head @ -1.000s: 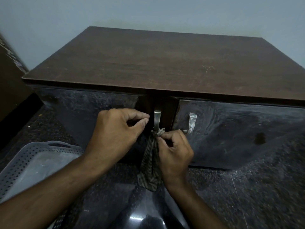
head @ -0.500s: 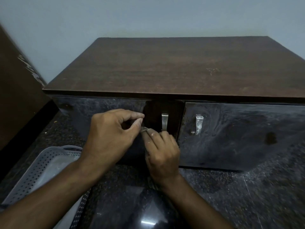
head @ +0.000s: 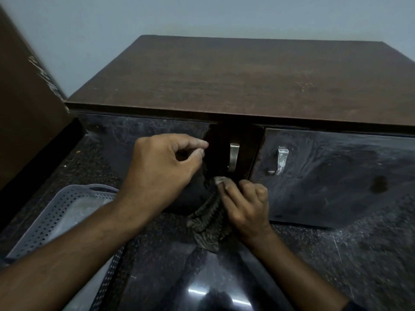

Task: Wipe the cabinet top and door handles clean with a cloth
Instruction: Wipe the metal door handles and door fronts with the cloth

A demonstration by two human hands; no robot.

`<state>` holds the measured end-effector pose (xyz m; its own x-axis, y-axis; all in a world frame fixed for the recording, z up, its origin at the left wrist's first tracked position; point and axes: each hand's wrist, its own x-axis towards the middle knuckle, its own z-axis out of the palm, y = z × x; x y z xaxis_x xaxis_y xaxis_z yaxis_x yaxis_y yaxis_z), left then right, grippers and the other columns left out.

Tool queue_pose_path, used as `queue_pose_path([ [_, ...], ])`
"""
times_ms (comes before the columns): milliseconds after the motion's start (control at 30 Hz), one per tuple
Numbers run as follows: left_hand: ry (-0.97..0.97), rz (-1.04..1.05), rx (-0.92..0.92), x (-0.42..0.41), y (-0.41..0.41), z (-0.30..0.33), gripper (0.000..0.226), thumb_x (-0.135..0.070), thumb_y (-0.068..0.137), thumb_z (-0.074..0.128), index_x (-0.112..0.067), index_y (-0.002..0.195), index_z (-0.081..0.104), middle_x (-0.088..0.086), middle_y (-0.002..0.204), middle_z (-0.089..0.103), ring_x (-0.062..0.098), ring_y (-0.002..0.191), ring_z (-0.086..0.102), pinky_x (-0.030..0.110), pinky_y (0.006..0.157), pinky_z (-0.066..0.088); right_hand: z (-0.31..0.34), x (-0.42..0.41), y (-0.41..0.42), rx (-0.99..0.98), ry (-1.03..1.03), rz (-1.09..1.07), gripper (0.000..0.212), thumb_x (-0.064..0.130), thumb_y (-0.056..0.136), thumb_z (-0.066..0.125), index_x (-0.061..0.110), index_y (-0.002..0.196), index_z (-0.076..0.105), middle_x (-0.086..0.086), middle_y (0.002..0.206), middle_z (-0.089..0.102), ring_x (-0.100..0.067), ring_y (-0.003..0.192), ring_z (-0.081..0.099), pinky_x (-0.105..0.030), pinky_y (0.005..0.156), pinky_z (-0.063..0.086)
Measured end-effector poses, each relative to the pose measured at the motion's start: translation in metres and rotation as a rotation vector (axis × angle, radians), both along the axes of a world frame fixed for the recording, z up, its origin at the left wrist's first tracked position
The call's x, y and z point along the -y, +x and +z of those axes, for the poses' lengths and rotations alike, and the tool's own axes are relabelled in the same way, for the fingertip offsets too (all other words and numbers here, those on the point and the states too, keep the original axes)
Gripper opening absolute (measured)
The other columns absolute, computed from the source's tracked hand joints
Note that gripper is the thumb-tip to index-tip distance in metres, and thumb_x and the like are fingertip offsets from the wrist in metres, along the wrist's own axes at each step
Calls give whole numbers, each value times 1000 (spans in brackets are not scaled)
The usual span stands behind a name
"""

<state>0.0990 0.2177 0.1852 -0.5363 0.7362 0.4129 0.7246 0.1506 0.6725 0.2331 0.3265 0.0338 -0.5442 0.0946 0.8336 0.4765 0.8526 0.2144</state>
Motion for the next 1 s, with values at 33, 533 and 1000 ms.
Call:
queue_pose_path([
  [33,-44,-33,8,0,0,-1,15,-19,84,75,-26,97,79,-23,83,71,-15,76,66,0,68,45,-2,-3,5,2,-33,0,12,9,91,67,8,92,78,-7,97,75,-25,81,49,-38,68,35],
  [533,-195,-200,-33,-14,5,-19,22,-23,86,74,-26,108,76,-22,104,70,-27,86,52,-5,79,40,18,5,16,-193,-424,-60,9,-3,84,71,0,91,76,-11,70,58,-24,48,53,-35,40,45],
  [1000,-137,-223,105,-18,11,-24,27,-17,87,73,-24,113,74,-23,103,71,-16,97,63,1,82,46,-14,8,17,-156,-482,-73,19,-1,89,60,2,100,75,-11,76,61,-24,47,55,-36,37,47],
])
